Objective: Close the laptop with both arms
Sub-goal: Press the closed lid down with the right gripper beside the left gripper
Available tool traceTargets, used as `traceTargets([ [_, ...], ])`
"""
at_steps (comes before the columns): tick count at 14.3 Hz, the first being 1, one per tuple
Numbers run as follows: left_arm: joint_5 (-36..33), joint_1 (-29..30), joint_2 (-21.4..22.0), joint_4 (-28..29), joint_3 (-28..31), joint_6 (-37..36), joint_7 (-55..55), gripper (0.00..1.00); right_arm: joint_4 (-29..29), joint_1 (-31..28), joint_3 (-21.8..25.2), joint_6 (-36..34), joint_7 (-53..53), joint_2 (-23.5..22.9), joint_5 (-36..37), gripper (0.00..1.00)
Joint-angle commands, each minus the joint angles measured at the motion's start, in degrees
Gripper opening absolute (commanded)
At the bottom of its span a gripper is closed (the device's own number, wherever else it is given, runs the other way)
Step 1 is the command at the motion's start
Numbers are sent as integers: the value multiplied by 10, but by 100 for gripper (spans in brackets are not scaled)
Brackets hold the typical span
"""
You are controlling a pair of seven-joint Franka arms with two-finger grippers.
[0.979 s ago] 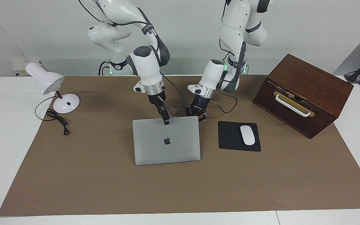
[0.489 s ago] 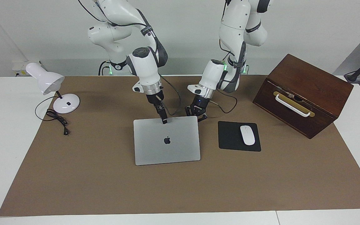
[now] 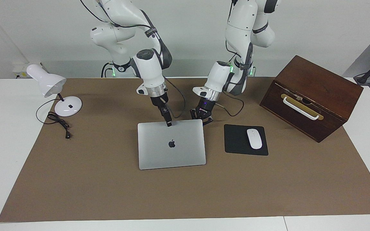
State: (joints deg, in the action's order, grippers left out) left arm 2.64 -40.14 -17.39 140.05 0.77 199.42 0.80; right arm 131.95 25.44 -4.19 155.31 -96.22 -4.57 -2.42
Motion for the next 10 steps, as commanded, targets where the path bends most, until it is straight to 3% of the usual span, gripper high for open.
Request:
traceTargets([
  [1, -12, -11, -23, 7, 1, 8, 4, 0, 28, 5, -1, 26, -20, 17, -5, 100],
  [10, -12, -12, -28, 6, 1, 9, 3, 0, 50, 6, -1, 67, -23, 12, -5, 100],
])
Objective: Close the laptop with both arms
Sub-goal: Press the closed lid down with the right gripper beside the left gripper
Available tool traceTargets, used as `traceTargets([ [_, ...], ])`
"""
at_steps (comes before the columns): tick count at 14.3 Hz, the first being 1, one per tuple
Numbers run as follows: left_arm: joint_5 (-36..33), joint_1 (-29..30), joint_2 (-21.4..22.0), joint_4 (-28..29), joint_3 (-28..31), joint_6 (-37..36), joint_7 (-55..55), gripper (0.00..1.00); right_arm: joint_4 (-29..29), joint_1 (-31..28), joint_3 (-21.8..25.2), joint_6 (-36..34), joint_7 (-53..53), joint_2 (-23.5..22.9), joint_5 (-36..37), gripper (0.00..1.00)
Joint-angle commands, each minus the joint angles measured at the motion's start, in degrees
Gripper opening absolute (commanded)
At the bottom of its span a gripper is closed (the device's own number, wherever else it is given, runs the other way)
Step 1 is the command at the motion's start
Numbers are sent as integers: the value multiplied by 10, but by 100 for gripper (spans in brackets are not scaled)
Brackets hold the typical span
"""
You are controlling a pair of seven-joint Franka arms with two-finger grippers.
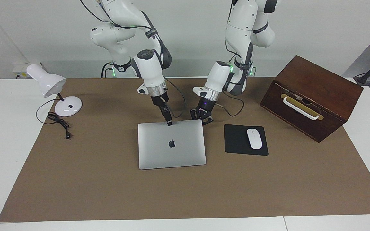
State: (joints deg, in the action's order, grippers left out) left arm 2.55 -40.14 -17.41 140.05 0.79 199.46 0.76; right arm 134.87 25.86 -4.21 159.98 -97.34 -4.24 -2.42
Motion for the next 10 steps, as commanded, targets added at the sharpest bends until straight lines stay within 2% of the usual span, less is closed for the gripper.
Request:
traceTargets([
  [1, -12, -12, -28, 6, 1, 8, 5, 0, 21, 2, -1, 23, -12, 8, -5, 100],
  [10, -12, -11, -28, 6, 1, 8, 5, 0, 36, 1, -1, 66, -11, -11, -5, 100],
])
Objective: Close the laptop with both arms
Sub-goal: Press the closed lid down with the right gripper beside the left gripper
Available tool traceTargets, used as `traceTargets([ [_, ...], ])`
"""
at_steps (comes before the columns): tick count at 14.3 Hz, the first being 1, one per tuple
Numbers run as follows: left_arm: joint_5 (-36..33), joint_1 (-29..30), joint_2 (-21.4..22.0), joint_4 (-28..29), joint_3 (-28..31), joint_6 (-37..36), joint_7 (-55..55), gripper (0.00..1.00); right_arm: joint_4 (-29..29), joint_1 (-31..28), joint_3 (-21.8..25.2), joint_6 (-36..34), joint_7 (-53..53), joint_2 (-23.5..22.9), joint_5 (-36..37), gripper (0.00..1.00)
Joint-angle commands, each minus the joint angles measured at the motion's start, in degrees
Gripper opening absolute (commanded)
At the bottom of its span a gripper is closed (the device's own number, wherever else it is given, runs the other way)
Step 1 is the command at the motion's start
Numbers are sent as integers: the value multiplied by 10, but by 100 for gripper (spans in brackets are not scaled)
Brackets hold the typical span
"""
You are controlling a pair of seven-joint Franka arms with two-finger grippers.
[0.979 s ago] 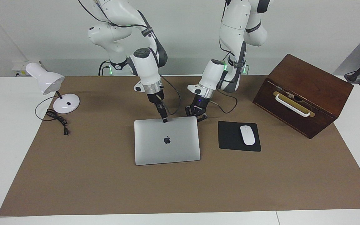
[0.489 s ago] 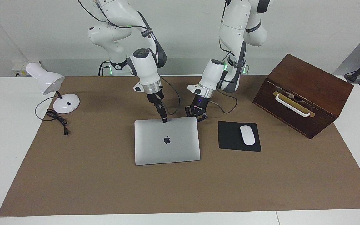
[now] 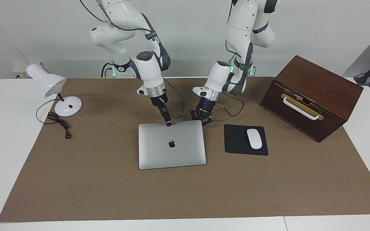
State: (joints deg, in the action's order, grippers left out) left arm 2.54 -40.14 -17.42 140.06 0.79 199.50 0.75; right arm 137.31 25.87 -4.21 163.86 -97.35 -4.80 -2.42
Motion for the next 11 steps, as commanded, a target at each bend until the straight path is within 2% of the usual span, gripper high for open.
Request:
traceTargets([
  [1, -12, -11, -28, 6, 1, 8, 5, 0, 12, 1, -1, 36, -11, -7, -5, 100],
  [11, -12, -10, -28, 6, 1, 8, 5, 0, 9, 1, -1, 35, -10, -12, -5, 100],
])
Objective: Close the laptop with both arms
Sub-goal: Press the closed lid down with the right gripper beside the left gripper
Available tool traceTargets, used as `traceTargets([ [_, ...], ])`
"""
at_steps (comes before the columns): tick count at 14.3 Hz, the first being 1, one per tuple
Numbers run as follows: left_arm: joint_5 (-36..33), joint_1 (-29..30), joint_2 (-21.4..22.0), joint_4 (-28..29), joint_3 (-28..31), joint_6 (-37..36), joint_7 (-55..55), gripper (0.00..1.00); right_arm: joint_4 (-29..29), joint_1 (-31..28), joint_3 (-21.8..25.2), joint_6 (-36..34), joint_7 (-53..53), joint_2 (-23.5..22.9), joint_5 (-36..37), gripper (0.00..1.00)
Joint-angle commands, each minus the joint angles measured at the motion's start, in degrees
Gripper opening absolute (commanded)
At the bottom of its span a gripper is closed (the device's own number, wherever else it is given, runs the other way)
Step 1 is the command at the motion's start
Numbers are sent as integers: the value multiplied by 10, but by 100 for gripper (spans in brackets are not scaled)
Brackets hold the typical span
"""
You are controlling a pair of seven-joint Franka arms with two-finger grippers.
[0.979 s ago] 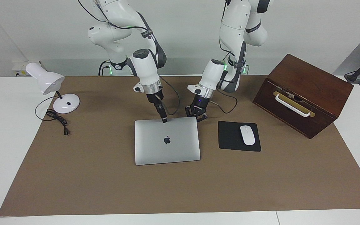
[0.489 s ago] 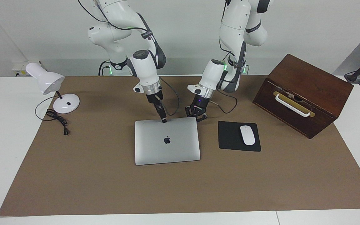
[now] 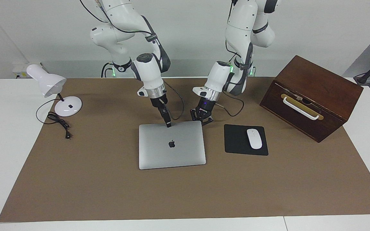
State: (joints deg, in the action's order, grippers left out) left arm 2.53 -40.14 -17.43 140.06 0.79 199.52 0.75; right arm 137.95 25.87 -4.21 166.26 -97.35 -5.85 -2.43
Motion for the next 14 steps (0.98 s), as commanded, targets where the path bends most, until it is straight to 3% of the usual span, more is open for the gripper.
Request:
traceTargets([
  [1, -11, -10, -28, 6, 1, 8, 6, 0, 3, 1, -1, 7, -8, 0, -5, 100],
  [6, -11, -7, -28, 7, 1, 6, 11, 0, -10, 1, -3, -83, -4, 38, -4, 100],
  [11, -11, -2, -27, 7, 0, 3, 14, 0, -34, -1, -2, -217, 15, 113, -6, 100],
  [14, -11, -2, -24, 10, 0, 3, 16, 0, -43, -8, 6, -288, 91, 164, -54, 100],
])
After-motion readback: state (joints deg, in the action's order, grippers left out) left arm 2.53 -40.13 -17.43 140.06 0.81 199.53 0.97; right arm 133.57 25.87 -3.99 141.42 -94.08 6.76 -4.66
